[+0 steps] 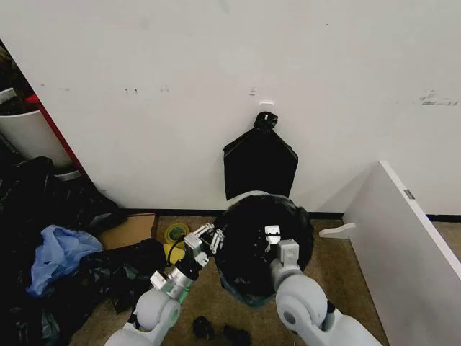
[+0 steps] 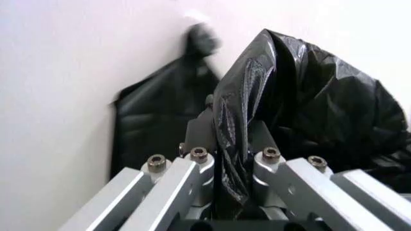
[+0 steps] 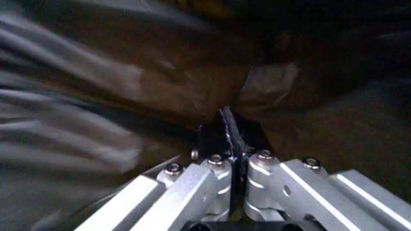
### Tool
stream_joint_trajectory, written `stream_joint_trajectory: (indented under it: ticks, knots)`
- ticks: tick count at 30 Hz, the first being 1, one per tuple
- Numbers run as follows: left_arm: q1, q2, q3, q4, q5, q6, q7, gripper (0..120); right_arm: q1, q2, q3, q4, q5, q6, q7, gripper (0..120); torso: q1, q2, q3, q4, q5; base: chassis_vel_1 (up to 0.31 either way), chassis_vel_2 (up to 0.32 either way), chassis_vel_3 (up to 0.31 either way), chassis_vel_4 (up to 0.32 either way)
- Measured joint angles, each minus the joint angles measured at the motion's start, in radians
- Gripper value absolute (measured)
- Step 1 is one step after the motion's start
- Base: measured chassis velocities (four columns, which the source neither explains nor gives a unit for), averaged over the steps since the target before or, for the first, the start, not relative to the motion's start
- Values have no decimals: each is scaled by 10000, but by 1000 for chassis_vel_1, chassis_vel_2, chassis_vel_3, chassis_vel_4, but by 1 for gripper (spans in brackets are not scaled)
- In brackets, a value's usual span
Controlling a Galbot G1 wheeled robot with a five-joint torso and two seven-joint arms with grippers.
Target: Place the garbage bag over the trash bin.
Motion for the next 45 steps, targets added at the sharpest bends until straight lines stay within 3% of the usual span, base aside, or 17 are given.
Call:
stream_joint_trajectory:
  ticks: [1, 3, 6, 9, 12, 15, 16, 20, 29, 39, 45]
  knots:
    - [-9, -3, -12, -6, -54, 87, -94, 5, -98, -43, 6, 37, -143, 232, -149, 0, 0, 0, 0, 0, 0, 0, 0, 0, 0]
    - [-128, -26, -93, -22, -668, 909, -1079, 5, -1060, -335, 112, 290, -1259, 2094, -1300, 7, 0, 0, 0, 0, 0, 0, 0, 0, 0]
    - [-230, -92, -165, -25, -1261, 1603, -2025, 5, -1828, -449, 302, 473, -1969, 3730, -2282, 18, 0, 1, -1, 0, 0, 0, 0, 0, 0]
    - [-262, -154, -237, -94, -1720, 1959, -2510, 5, -2275, -447, 482, 560, -2303, 4285, -2414, 26, 0, 0, 0, 1, 0, 0, 0, 0, 0]
    - [-287, -266, -377, -310, -2427, 2329, -3069, 5, -2687, -346, 501, 1003, -2338, 3691, -939, 38, 0, 1, -1, 1, 1, 0, 0, 0, 0]
    - [-291, -367, -524, -572, -3179, 2612, -3498, 5, -3054, -221, 299, 1800, -876, 2753, 222, 51, 0, 1, -1, 0, -1, 0, 0, 0, 0]
    - [-291, -367, -524, -572, -3179, 2612, -3498, 5, -3054, -221, 299, 1800, -876, 2753, 222, 51, 0, 1, -1, 0, -1, 0, 0, 0, 0]
    - [-251, -431, -605, -922, -3825, 2846, -3778, 5, -3105, 6, 42, 1923, -69, 2294, 567, 69, 0, 0, -1, 1, 0, 0, 0, 0, 0]
    - [-19, -341, -619, -1265, -3875, 2889, -3787, 5, -2834, 387, 14, 1775, 1097, 1917, 604, 98, 0, 1, -1, 2, -1, 0, 0, 0, 0]
    - [162, -247, -621, -1889, -4275, 3168, -3866, 5, -2458, 461, 310, 422, 535, 1773, 258, 100, 0, 1, 0, 1, 0, 0, 0, 0, 0]
    - [229, -148, -636, -2274, -4441, 3522, -4083, 5, -2149, 559, 612, -288, -6, 2535, -344, 100, 0, 0, 0, 1, 0, 0, 0, 0, 0]
